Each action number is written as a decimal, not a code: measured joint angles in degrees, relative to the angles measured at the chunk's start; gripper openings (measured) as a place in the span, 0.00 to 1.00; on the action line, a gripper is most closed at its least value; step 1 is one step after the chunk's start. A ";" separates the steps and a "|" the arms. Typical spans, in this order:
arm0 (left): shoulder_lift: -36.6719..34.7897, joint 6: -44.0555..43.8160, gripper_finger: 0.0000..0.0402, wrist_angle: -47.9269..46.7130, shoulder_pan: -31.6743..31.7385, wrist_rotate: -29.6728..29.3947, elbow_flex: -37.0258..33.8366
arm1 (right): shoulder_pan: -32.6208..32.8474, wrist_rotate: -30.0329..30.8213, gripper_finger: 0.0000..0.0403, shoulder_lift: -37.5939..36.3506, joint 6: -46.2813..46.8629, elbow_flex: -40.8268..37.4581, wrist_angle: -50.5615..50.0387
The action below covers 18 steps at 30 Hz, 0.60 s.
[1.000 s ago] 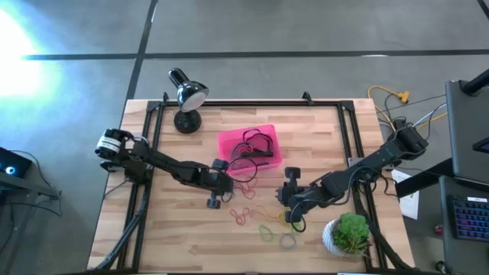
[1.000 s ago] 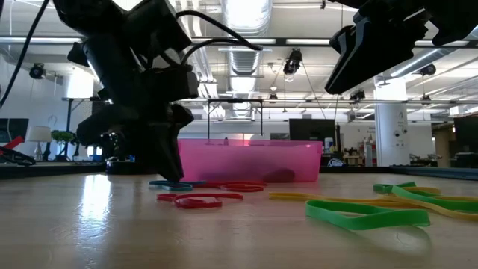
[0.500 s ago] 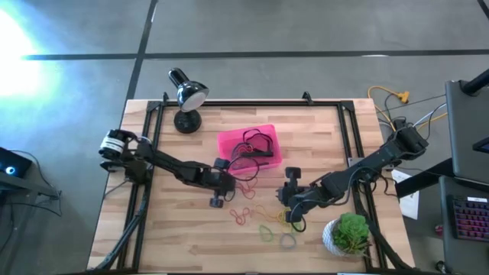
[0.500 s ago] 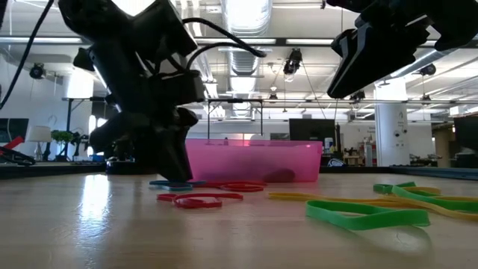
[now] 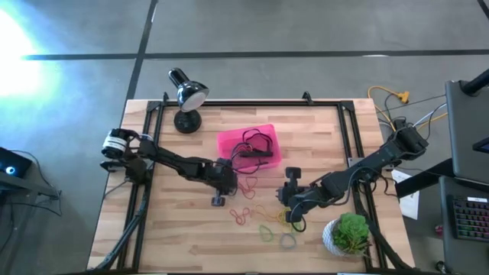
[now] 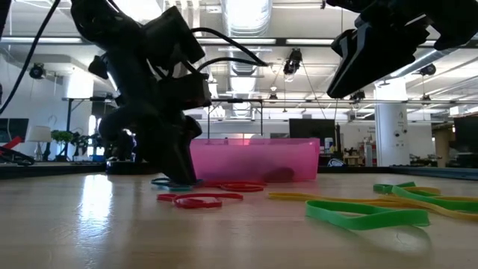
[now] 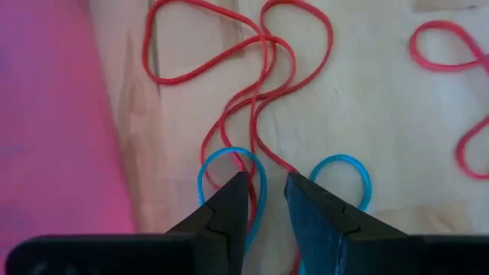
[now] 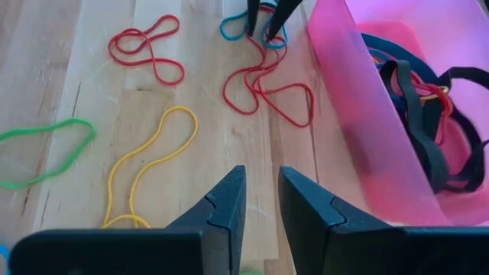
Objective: Pick and place rubber bands into bin
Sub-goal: Put the blue rubber band into the red bin
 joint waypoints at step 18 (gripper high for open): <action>-2.10 0.46 0.20 -1.49 0.03 -2.51 0.36 | 0.00 0.00 0.17 0.00 -0.01 -0.20 0.25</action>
